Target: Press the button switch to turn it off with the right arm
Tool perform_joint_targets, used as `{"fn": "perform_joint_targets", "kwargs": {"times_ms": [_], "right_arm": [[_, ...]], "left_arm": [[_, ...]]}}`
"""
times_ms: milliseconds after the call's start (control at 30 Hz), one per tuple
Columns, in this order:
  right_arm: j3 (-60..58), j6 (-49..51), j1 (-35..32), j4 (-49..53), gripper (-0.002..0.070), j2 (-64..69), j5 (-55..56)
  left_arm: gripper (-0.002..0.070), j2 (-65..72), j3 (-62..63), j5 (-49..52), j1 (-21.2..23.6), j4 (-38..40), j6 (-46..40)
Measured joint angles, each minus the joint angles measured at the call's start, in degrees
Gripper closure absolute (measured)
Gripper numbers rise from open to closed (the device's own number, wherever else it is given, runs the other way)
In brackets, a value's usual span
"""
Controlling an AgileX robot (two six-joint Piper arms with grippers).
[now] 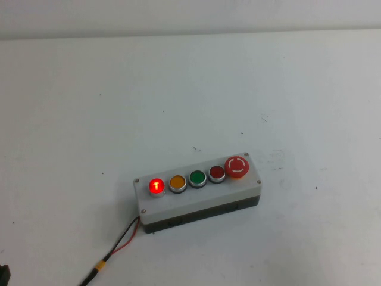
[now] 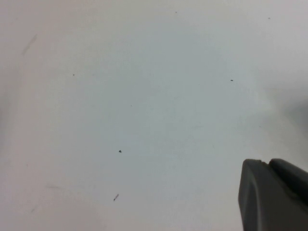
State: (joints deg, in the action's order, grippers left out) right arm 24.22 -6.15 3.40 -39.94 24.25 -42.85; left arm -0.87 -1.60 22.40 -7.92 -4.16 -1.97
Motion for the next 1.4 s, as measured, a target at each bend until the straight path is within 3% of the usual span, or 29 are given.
{"fn": "perform_joint_targets", "kwargs": {"times_ms": [133,300,633,800,1200,1400], "right_arm": [[10.63,0.0,0.0,7.65,0.0691,14.58,-10.8],[21.26,0.0,3.15,13.83,0.0691,29.03,-15.04],[42.32,11.78,27.94,27.79,0.0691,53.53,-14.18],[56.02,12.99,35.98,31.16,0.0691,65.85,-17.05],[89.15,12.28,43.14,33.38,0.0691,91.65,-27.15],[96.96,11.53,43.76,33.38,0.0691,100.27,-27.68]], "left_arm": [[0.0677,0.0,0.0,0.0,0.0,0.0,0.0],[0.0677,0.0,0.0,0.0,0.0,0.0,0.0],[0.0677,0.0,0.0,0.0,0.0,0.0,0.0],[0.0677,0.0,0.0,0.0,0.0,0.0,0.0],[0.0677,0.0,0.0,0.0,0.0,0.0,0.0],[0.0677,0.0,0.0,0.0,0.0,0.0,0.0]]}}
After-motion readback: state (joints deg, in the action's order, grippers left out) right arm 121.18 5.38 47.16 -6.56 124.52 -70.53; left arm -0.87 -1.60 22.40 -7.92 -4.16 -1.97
